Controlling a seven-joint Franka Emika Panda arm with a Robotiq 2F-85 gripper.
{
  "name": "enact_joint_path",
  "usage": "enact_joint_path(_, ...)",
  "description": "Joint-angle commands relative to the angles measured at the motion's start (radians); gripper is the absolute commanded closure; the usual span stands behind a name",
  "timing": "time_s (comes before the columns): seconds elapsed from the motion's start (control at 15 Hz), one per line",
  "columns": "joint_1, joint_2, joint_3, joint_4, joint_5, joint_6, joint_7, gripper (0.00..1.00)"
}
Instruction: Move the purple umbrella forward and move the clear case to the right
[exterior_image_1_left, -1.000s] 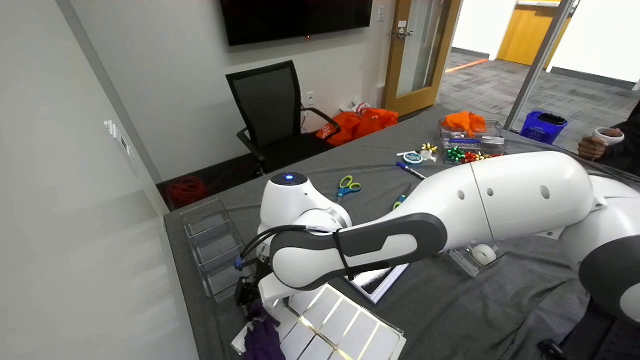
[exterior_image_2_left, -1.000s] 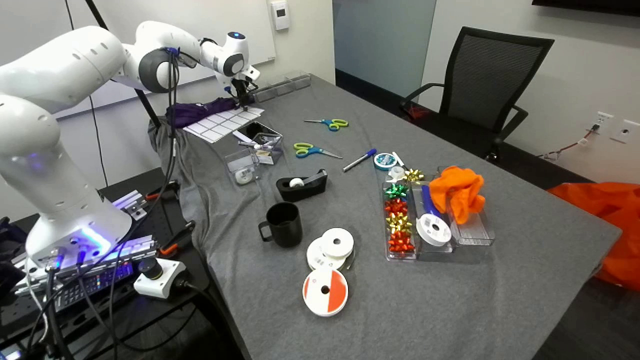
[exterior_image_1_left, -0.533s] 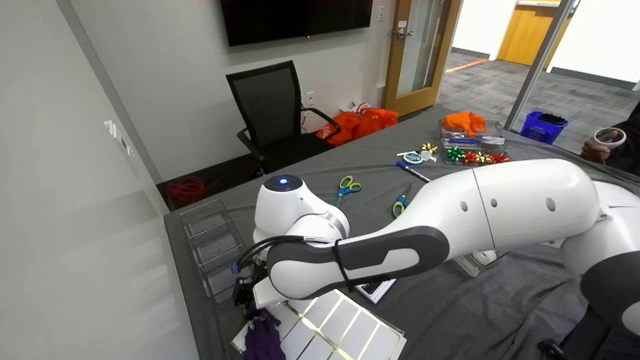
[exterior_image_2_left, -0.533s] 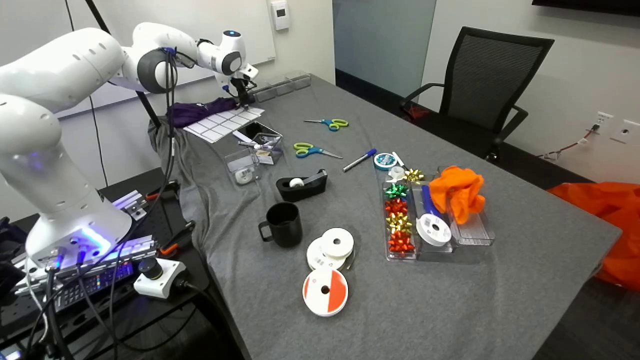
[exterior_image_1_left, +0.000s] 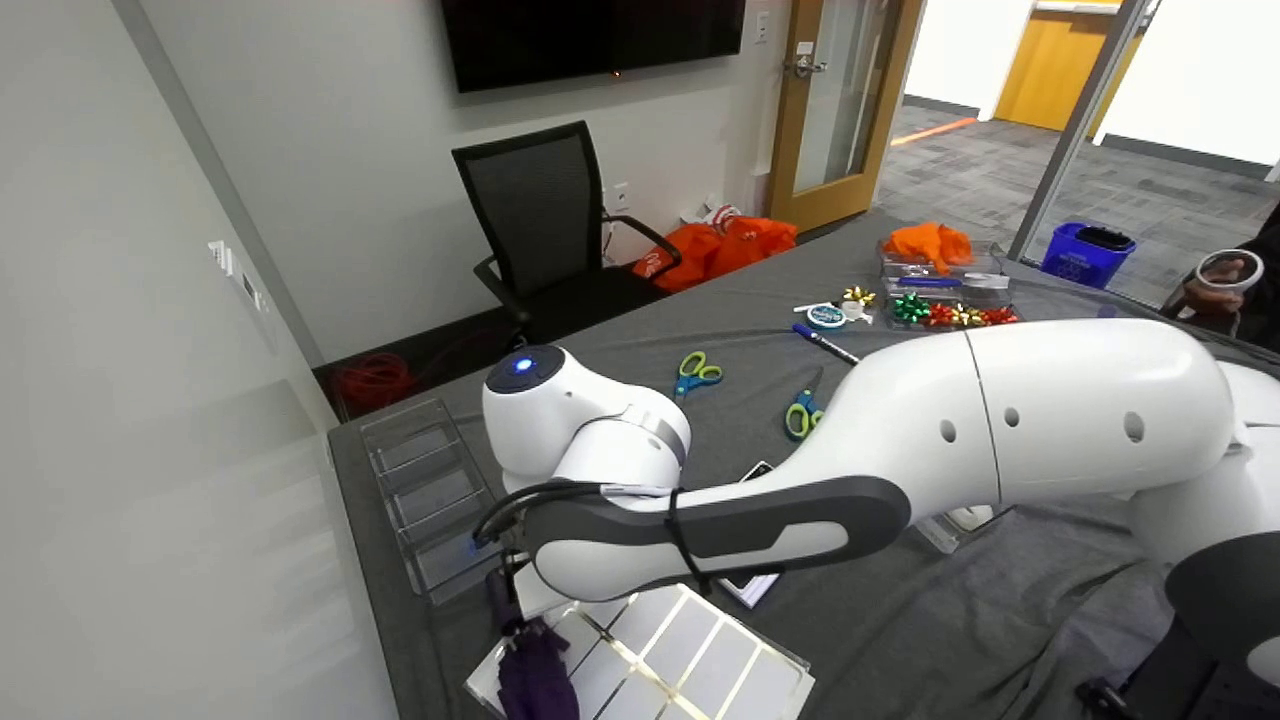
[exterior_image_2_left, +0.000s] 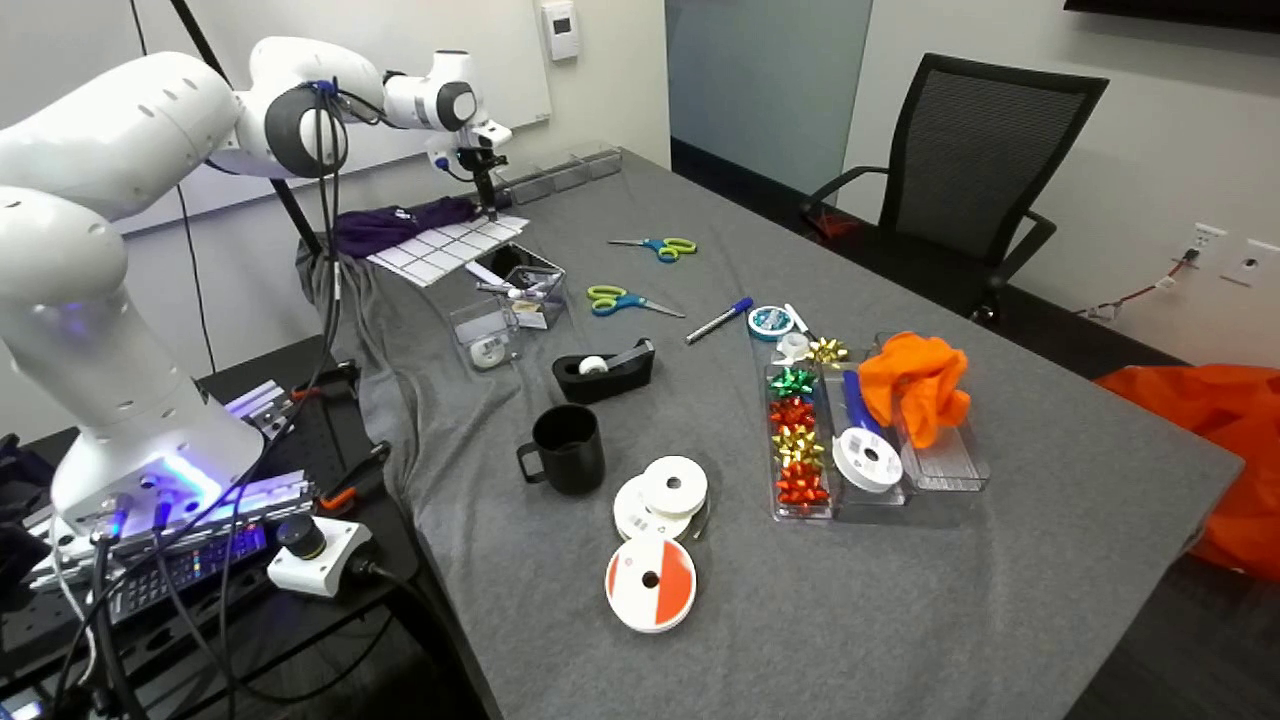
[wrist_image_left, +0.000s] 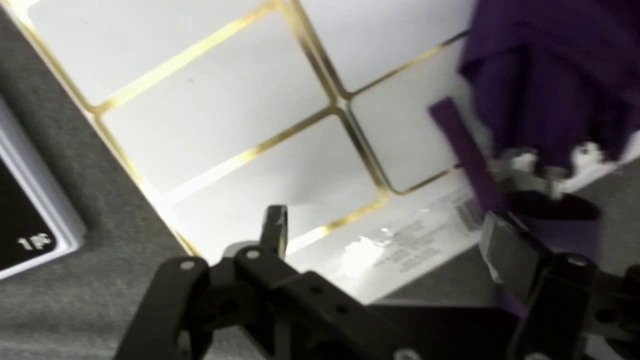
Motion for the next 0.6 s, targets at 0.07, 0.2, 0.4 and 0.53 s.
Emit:
enact_joint_path(0.07, 0.013, 0.007, -0.058, -0.011, -0.058, -0.209, 0.027, 0.0)
enact_joint_path(0.2, 0.012, 0.012, -0.06, 0.001, -0.065, -0.223, 0.015, 0.0)
enact_joint_path(0.4, 0.006, 0.008, -0.045, 0.005, -0.056, -0.191, -0.013, 0.0)
enact_joint_path(0.53, 0.003, 0.002, -0.037, 0.005, -0.049, -0.154, -0.025, 0.0)
